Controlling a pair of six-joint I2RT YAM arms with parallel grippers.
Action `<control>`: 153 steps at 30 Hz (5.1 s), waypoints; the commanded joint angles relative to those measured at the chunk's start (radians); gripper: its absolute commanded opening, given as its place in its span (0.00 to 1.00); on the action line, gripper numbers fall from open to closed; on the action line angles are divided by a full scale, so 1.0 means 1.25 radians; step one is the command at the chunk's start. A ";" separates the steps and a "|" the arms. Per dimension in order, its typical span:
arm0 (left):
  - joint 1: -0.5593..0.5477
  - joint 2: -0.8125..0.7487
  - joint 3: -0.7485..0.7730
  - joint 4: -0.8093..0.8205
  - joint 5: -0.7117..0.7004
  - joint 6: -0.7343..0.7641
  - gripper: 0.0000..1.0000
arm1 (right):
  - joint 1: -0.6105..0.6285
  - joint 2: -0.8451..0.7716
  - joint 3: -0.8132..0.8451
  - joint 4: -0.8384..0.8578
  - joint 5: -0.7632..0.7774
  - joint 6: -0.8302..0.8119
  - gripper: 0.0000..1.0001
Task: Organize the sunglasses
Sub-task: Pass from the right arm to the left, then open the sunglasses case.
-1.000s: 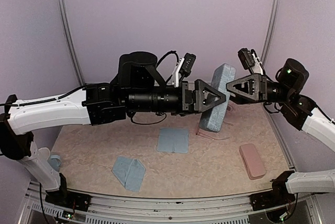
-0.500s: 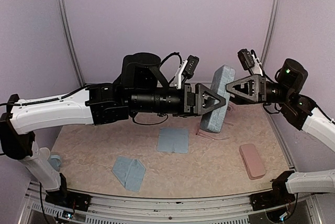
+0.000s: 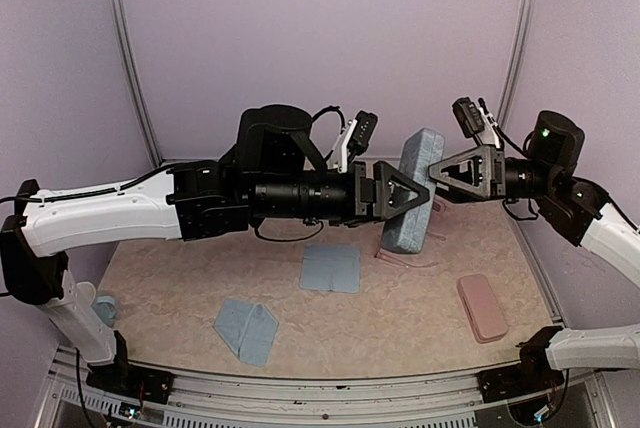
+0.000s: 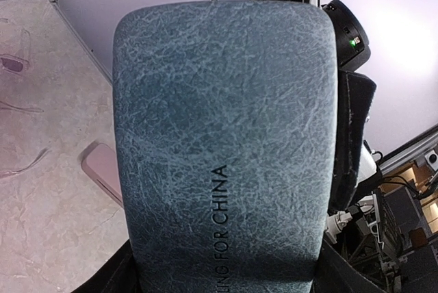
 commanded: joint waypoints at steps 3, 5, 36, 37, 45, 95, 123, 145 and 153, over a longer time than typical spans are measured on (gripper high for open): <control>0.002 -0.014 0.000 0.039 0.004 -0.003 0.45 | -0.004 -0.006 -0.006 0.019 0.001 0.003 0.83; 0.002 -0.014 0.000 0.046 0.011 -0.003 0.45 | -0.004 -0.003 -0.007 0.018 0.001 0.002 0.80; 0.005 -0.048 -0.032 0.202 0.116 -0.060 0.42 | -0.004 -0.021 -0.071 -0.079 0.042 -0.118 0.63; 0.005 -0.046 -0.032 0.206 0.117 -0.062 0.42 | -0.004 -0.023 -0.072 -0.084 0.045 -0.122 0.63; 0.006 -0.025 -0.014 0.221 0.134 -0.078 0.41 | -0.004 -0.034 -0.075 -0.133 0.084 -0.170 0.63; 0.067 -0.029 0.003 0.286 0.196 -0.096 0.40 | -0.004 -0.023 -0.097 -0.404 0.370 -0.372 0.82; 0.065 -0.074 -0.064 0.317 0.167 -0.099 0.40 | -0.004 -0.055 -0.154 -0.420 0.391 -0.375 0.82; 0.052 -0.035 -0.045 0.247 0.161 -0.057 0.40 | -0.014 -0.151 -0.065 -0.233 0.173 -0.125 0.86; 0.046 -0.038 -0.049 0.253 0.159 -0.049 0.40 | -0.029 -0.141 -0.076 -0.104 0.107 -0.024 0.51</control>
